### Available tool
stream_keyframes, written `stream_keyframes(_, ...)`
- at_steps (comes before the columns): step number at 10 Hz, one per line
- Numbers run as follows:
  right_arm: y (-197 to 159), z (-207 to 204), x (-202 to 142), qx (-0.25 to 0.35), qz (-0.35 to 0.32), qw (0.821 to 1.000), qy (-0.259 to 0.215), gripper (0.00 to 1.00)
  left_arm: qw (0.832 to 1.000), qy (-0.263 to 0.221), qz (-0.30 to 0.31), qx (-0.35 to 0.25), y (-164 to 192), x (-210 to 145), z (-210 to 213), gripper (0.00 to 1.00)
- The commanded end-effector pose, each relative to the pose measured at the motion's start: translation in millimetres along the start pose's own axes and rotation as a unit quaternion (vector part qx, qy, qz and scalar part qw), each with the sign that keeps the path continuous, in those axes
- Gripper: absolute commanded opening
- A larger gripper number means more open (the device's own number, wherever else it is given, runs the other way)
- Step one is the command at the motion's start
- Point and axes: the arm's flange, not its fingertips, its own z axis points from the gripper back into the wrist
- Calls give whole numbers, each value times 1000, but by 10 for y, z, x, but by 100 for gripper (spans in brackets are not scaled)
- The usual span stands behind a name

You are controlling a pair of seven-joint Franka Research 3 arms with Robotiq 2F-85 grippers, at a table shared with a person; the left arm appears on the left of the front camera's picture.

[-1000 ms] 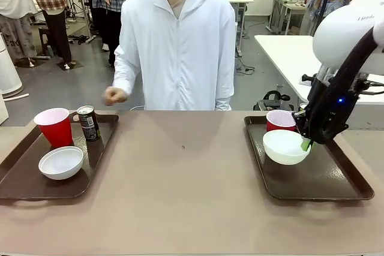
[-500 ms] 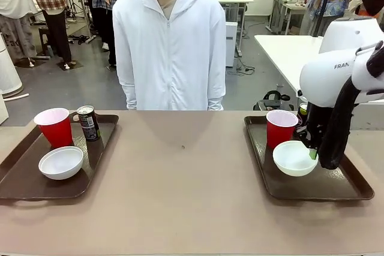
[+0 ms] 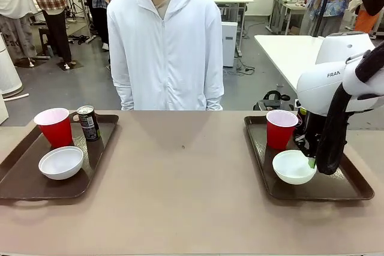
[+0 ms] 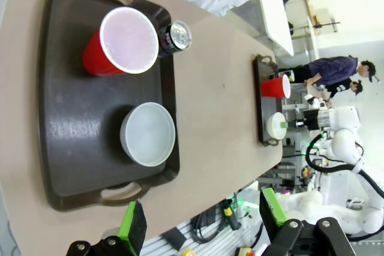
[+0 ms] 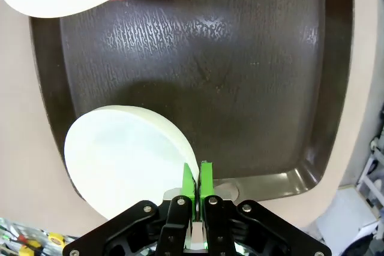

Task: Prepare tableware on both trays.
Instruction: Pick up a Picnic Bowl from the table and place it on a Handle tray.

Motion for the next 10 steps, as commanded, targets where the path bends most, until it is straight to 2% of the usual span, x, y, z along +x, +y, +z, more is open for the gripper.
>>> stream_keyframes(1,-2,-16,71,13,-3,1000,1,17,1000,-2,-8,-9,4,-6,10,100)
stream_keyframes(2,-3,-20,75,17,-3,1000,2,23,1000,-2,-8,-9,4,-6,10,100)
stream_keyframes(3,3,-19,87,20,-3,1000,3,36,1000,-2,-8,-9,4,-6,10,100)
stream_keyframes(4,-6,-18,94,22,-4,1000,2,41,1000,-2,-8,-9,4,-6,10,100)
stream_keyframes(5,-25,-3,81,26,-5,1000,1,56,1000,-2,-8,-9,4,-6,10,100)
stream_keyframes(6,-42,26,70,30,-8,1000,0,61,1000,-2,-8,-9,4,-6,10,100)
stream_keyframes(7,-65,82,53,35,-12,999,-6,76,1000,-2,-8,-9,4,-6,10,100)
stream_keyframes(8,-93,146,30,38,-16,999,-10,81,1000,-2,-8,-9,4,-6,10,100)
stream_keyframes(9,-114,262,-20,43,-19,999,-18,95,1000,-2,-8,-9,4,-6,10,100)
stream_keyframes(10,-114,436,-98,56,-16,998,-34,100,1000,-2,-8,-9,4,-6,10,100)
